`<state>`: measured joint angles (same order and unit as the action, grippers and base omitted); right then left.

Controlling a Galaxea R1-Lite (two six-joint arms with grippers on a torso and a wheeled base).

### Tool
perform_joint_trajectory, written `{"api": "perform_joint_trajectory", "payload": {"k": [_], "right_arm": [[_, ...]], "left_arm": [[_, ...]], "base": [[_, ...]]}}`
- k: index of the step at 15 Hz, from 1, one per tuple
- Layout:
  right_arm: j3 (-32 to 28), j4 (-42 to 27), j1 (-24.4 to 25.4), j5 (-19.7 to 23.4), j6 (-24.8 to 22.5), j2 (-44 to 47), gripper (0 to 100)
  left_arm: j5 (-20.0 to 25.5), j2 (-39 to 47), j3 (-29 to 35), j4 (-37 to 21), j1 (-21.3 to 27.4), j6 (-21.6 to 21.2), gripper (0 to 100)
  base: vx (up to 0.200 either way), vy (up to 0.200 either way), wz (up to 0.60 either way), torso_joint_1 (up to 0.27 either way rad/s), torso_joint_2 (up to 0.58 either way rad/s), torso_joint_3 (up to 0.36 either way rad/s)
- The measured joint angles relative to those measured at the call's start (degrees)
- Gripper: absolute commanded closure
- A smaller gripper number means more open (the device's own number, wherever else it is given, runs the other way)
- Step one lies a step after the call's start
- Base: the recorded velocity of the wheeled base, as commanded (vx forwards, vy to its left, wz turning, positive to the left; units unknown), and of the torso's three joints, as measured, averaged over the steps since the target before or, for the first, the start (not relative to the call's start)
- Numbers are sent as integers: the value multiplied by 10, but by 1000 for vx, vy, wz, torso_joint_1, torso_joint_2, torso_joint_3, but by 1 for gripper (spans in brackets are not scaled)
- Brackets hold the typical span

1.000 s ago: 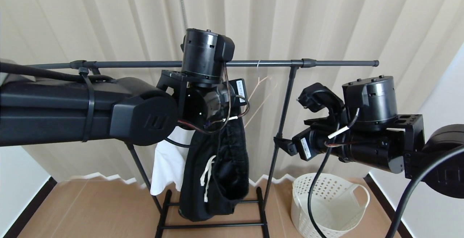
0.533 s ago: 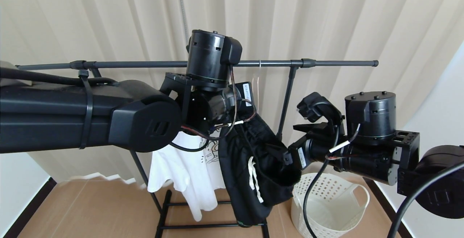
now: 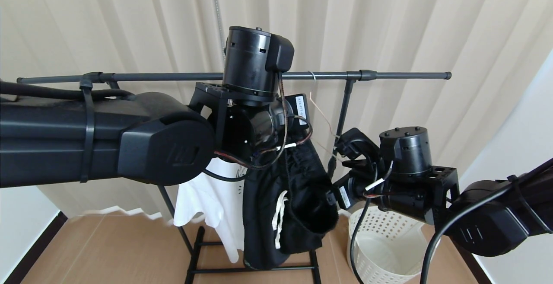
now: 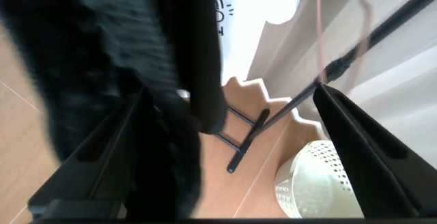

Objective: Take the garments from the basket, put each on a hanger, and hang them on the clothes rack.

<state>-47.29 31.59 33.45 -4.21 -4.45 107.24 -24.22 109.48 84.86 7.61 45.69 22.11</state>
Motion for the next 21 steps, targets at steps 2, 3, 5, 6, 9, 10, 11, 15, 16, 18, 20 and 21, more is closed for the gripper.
{"api": "perform_joint_trajectory", "payload": {"k": [2, 3, 5, 6, 9, 10, 11, 15, 16, 18, 20, 21], "right_arm": [[3, 1, -3, -1, -28, 13, 0], [5, 2, -11, -1, -41, 17, 0], [7, 4, -23, -1, -51, 22, 0], [7, 4, -26, -1, -53, 23, 100], [2, 16, -35, -1, -53, 24, 100], [2, 29, -39, -1, -54, 23, 100], [2, 39, -45, -3, -54, 22, 100], [1, 42, -79, -20, -71, -2, 100], [0, 42, -92, -29, -83, -13, 100], [-1, 42, -106, -43, -90, -35, 100], [0, 42, -111, -55, -93, -51, 100], [0, 42, -112, -61, -93, -55, 100]], "left_arm": [[0, -6, -3, 0, 0, 0, 100], [0, -9, -4, -1, 0, 0, 100], [0, -15, -6, -1, -2, 0, 100], [0, -16, -8, -1, -2, 0, 100], [1, -18, -17, -1, -3, 0, 100], [1, -18, -19, 0, -4, 0, 100], [1, -18, -24, 0, -4, 0, 100], [3, -14, -52, -12, -7, -11, 100], [4, -11, -62, -21, -7, -12, 100], [2, -1, -81, -25, -5, -12, 100], [1, 8, -97, -25, 3, -13, 100], [1, 13, -104, -25, 9, -13, 0]], "base": [[0, 0, 0, 0, 0, 0], [0, 0, 0, 0, 0, 0], [0, 0, 0, 0, 0, 0], [0, 0, 0, 0, 0, 0], [0, 0, 0, 0, 0, 0], [0, 0, 0, 0, 0, 0], [0, 0, 0, 0, 0, 0], [0, 0, 0, 0, 0, 0], [0, 0, 0, 0, 0, 0], [0, 0, 0, 0, 0, 0], [0, 0, 0, 0, 0, 0], [0, 0, 0, 0, 0, 0]]}}
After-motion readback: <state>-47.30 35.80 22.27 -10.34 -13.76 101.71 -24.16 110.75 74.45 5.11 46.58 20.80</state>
